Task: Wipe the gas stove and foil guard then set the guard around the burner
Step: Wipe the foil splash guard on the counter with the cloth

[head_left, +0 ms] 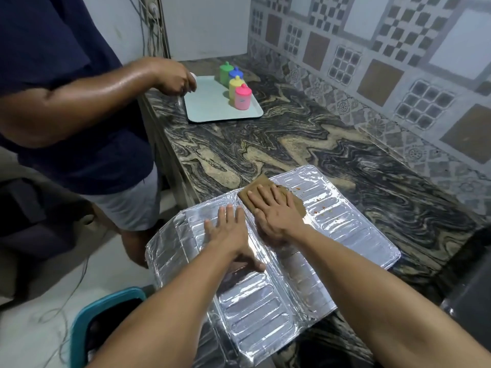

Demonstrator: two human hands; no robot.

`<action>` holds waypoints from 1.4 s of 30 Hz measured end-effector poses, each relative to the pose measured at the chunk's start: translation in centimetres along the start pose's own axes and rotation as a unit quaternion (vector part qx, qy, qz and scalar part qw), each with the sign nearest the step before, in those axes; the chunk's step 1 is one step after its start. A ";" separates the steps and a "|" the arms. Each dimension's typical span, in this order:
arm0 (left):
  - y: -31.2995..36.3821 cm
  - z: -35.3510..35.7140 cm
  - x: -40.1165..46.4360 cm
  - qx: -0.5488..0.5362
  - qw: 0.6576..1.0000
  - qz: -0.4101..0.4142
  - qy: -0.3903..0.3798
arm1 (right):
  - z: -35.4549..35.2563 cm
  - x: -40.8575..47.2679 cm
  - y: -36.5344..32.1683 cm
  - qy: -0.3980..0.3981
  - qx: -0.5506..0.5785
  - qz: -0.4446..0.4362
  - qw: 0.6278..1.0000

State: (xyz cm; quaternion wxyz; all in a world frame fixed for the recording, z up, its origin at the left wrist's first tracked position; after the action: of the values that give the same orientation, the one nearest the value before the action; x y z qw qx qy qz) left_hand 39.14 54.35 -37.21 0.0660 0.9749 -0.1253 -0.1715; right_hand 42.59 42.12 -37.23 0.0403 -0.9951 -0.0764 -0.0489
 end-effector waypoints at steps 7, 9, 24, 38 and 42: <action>0.1 0.1 0.1 -0.002 1.000 0.015 -0.003 | -0.3 0.5 9.0 -0.002 0.010 0.186 0.982; 0.0 0.1 0.1 -0.004 1.000 0.017 -0.001 | -0.8 -0.5 11.3 -0.013 0.013 0.240 0.971; 0.0 0.2 0.5 0.018 1.000 0.007 -0.002 | -1.1 -4.9 12.0 -0.013 0.050 0.322 0.945; 0.2 0.3 0.5 0.021 1.000 0.013 -0.001 | -4.3 -8.4 2.7 0.146 0.060 0.222 0.962; 0.1 0.4 0.5 0.029 0.999 0.015 -0.006 | -1.2 -9.2 3.7 0.058 0.012 0.224 0.973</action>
State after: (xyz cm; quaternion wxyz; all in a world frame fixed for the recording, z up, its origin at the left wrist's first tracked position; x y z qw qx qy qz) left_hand 39.47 54.06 -37.70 0.0398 0.9734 -0.1456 -0.1723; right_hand 34.05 37.01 -37.24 0.0666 -0.9818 0.1499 -0.0955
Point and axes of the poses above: each hand's wrist, its own x-axis towards the middle knuckle, its own z-axis out of the palm, y = z × x, the point moved 8 cm from there along x, towards the middle knuckle, and after that the axes turned 13 degrees about y, right-handed, at the moved point
